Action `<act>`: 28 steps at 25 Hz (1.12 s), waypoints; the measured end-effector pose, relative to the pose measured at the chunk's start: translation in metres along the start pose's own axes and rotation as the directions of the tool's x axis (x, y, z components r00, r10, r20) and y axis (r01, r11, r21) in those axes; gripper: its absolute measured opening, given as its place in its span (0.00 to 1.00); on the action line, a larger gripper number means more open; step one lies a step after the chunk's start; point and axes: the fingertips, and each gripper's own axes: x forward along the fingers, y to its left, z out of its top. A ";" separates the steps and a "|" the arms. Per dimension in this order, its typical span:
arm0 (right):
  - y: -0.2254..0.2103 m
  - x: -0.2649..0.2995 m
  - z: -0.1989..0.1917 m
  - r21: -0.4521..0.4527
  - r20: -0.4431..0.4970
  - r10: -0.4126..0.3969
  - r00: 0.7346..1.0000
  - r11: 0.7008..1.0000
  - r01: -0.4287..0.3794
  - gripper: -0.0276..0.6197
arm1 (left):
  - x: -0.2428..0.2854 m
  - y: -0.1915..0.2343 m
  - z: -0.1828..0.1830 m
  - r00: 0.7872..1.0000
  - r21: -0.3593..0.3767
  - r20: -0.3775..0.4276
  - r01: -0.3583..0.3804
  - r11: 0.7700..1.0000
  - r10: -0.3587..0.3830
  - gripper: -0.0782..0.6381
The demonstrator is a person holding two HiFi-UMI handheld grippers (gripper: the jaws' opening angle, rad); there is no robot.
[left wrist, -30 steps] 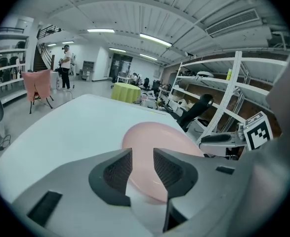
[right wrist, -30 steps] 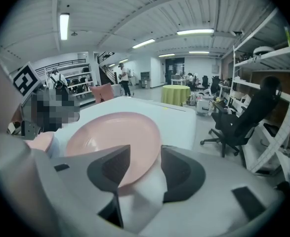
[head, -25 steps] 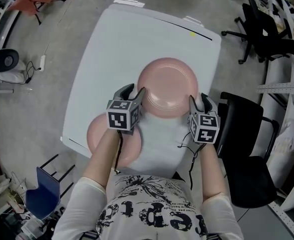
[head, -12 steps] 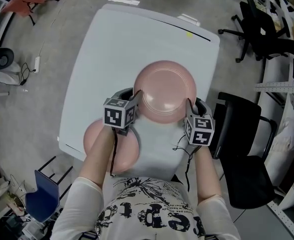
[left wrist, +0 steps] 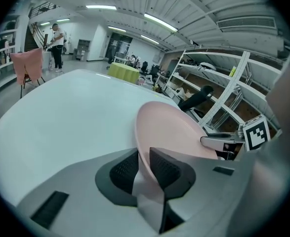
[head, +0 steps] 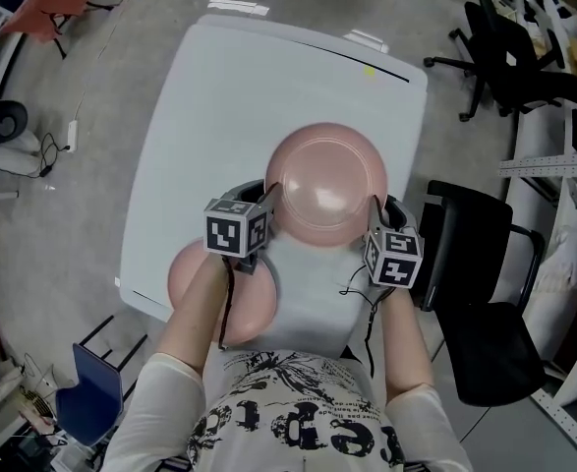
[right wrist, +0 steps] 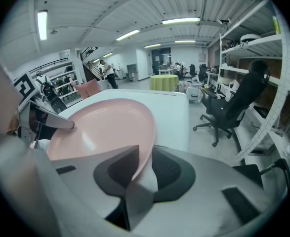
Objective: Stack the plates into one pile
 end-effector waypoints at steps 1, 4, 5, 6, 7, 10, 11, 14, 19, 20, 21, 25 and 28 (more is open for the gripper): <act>-0.001 -0.003 0.000 0.007 0.006 -0.002 1.000 1.000 0.002 0.18 | -0.001 -0.002 0.001 1.000 0.007 0.001 0.005 1.000 -0.005 0.23; -0.002 -0.012 0.000 0.019 0.020 -0.019 1.000 1.000 0.019 0.17 | -0.006 -0.008 0.001 1.000 0.012 0.008 0.022 1.000 -0.023 0.22; -0.001 -0.016 0.000 0.020 0.023 -0.026 0.999 0.999 0.026 0.17 | -0.009 -0.010 0.001 1.000 0.013 0.012 0.027 1.000 -0.027 0.22; 0.000 -0.019 0.000 0.023 0.027 -0.033 0.999 0.999 0.033 0.17 | -0.012 -0.011 0.001 0.999 0.014 0.018 0.033 0.999 -0.033 0.22; 0.001 -0.024 0.001 0.027 0.030 -0.041 0.999 0.999 0.041 0.17 | -0.016 -0.013 0.003 0.999 0.014 0.027 0.040 0.999 -0.040 0.22; 0.005 -0.040 0.003 0.032 0.053 -0.070 0.996 0.997 0.068 0.17 | -0.029 -0.018 0.006 0.997 0.016 0.054 0.061 0.998 -0.061 0.22; 0.007 -0.046 0.003 0.034 0.063 -0.077 0.995 0.997 0.075 0.17 | -0.033 -0.019 0.007 0.996 0.018 0.063 0.068 0.998 -0.069 0.21; 0.010 -0.065 0.002 0.047 0.086 -0.095 0.992 0.995 0.091 0.17 | -0.046 -0.028 0.007 0.991 0.024 0.087 0.096 0.995 -0.098 0.21; 0.014 -0.108 -0.007 0.068 0.115 -0.113 0.987 0.992 0.106 0.17 | -0.082 -0.053 0.003 0.980 0.017 0.138 0.141 0.990 -0.142 0.20; 0.017 -0.118 -0.007 0.071 0.125 -0.108 0.986 0.992 0.100 0.17 | -0.093 -0.058 0.003 0.977 0.012 0.153 0.146 0.989 -0.146 0.20; 0.020 -0.128 -0.008 0.072 0.136 -0.102 0.985 0.993 0.093 0.17 | -0.103 -0.063 0.002 0.975 0.013 0.167 0.146 0.989 -0.146 0.20; 0.028 -0.165 -0.014 0.050 0.164 -0.074 0.984 0.997 0.066 0.18 | -0.138 -0.080 -0.014 0.972 0.014 0.200 0.119 0.993 -0.120 0.20; 0.035 -0.187 -0.024 0.023 0.171 -0.037 0.985 0.999 0.033 0.18 | -0.159 -0.090 -0.037 0.970 -0.009 0.223 0.098 0.995 -0.094 0.20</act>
